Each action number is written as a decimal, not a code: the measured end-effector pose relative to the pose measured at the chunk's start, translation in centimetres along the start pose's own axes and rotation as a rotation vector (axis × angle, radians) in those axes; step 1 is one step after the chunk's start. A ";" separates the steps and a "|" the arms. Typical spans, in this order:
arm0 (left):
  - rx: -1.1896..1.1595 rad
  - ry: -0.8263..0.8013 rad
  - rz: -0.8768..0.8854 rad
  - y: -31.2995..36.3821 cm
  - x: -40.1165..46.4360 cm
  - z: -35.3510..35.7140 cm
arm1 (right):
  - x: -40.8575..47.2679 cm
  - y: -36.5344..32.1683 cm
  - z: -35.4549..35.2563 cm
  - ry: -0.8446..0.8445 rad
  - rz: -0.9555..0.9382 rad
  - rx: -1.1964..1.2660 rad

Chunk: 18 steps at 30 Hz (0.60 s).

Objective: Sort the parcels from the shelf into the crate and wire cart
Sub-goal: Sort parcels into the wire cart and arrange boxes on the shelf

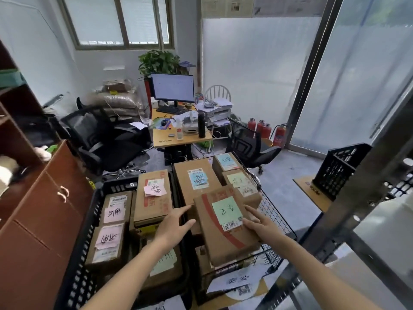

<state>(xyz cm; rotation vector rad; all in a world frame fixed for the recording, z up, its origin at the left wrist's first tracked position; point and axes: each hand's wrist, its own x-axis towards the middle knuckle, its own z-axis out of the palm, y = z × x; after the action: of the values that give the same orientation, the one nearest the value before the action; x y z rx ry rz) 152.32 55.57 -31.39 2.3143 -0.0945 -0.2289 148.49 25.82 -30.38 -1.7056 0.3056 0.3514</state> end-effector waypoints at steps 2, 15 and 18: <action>0.095 -0.028 0.012 -0.9 -0.4 1.1 | 1.0 1.4 0.2 -0.034 0.017 -0.004; 0.175 -0.141 -0.061 -3.2 -1.9 4.0 | 5.3 5.4 2.7 -0.132 0.000 -0.121; 0.084 -0.161 -0.117 -3.5 -1.7 3.9 | 5.4 5.4 3.1 -0.138 -0.028 -0.154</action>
<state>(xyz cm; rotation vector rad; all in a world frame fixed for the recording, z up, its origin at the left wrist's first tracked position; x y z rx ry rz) 149.85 55.41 -36.36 2.3843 -0.0498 -0.4786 151.09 27.97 -37.89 -1.8239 0.1562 0.4801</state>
